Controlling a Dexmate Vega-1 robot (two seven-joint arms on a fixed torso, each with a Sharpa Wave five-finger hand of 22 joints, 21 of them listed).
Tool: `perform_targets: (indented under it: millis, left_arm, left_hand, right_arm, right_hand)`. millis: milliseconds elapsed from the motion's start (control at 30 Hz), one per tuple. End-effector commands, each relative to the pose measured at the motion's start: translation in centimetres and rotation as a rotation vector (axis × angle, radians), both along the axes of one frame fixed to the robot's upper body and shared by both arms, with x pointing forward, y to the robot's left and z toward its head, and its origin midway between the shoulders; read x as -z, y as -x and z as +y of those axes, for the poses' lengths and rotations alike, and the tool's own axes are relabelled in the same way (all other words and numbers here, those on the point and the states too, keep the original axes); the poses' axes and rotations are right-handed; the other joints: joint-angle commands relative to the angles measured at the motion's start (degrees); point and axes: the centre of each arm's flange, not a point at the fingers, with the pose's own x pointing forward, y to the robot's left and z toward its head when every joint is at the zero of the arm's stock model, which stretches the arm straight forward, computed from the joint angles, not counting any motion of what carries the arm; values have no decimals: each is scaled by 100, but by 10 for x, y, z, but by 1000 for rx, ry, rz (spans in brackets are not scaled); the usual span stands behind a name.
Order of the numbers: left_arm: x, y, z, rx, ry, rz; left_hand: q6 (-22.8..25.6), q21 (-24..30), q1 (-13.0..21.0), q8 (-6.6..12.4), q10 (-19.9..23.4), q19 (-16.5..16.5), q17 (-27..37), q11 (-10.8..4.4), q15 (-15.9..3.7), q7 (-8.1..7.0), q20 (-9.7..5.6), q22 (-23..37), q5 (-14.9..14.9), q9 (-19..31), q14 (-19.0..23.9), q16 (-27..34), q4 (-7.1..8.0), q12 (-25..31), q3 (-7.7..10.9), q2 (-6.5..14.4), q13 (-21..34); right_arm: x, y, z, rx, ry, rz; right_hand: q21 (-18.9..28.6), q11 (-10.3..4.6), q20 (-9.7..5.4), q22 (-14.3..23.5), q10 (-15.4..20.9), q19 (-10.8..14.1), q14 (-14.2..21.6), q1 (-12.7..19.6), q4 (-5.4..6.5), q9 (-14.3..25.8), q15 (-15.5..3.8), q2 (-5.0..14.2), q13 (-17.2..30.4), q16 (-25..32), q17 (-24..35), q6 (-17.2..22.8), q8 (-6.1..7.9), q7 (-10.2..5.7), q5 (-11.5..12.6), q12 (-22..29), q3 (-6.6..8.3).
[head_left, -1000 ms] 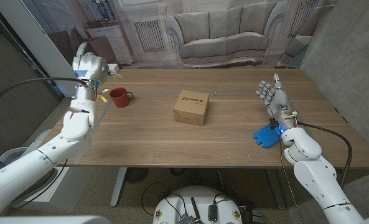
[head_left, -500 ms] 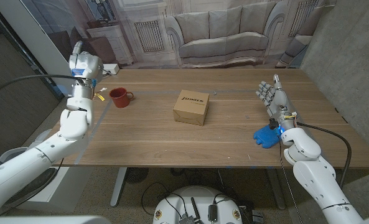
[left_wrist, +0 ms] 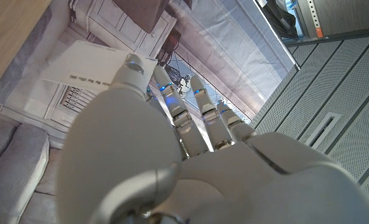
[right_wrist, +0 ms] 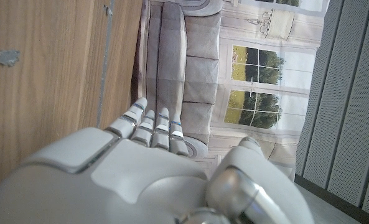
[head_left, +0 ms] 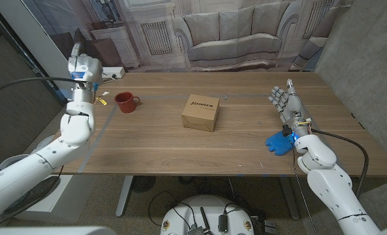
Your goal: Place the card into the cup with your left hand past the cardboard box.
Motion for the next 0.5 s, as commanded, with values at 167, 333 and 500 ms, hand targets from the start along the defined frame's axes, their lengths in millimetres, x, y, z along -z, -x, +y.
perform_targets:
  millis: [167, 333, 500]
  left_arm:
    - [-1, -9, 6, -43, -20, 6]
    - [0, -15, 7, -49, -9, 17]
    - [1, -21, 8, -53, -7, 24]
  left_hand:
    - [50, -13, 55, 46, 33, 73, 19, 16, -853, -11, -503, 20, -12, 13, 85, -7, 16, -18, 43, -5, 25]
    - [49, -14, 53, 46, 37, 77, 18, 15, -853, -12, -514, 20, -13, 13, 100, -7, 20, -17, 49, -9, 26]
    - [65, -15, 57, 54, 44, 81, 17, 15, -857, -7, -524, 20, -12, 12, 114, -10, 21, -15, 59, -16, 28]
  right_arm:
    - [-1, -3, 1, 1, 2, 9]
    - [-1, -3, 1, 6, 4, 10]
    - [0, -3, -1, 10, -6, 17]
  right_hand:
    - [-22, 17, -63, 16, 39, 56, 54, 14, -1, 23, -3, 35, 21, 22, 21, 27, 19, 1, 13, 1, -30]
    - [-22, 19, -62, 16, 39, 57, 51, 13, -2, 24, -2, 36, 21, 21, 21, 24, 17, -4, 13, 1, -33]
    - [-23, 9, -62, 16, 40, 57, 50, 13, -2, 24, -1, 38, 21, 20, 21, 26, 18, -1, 13, 0, -35]
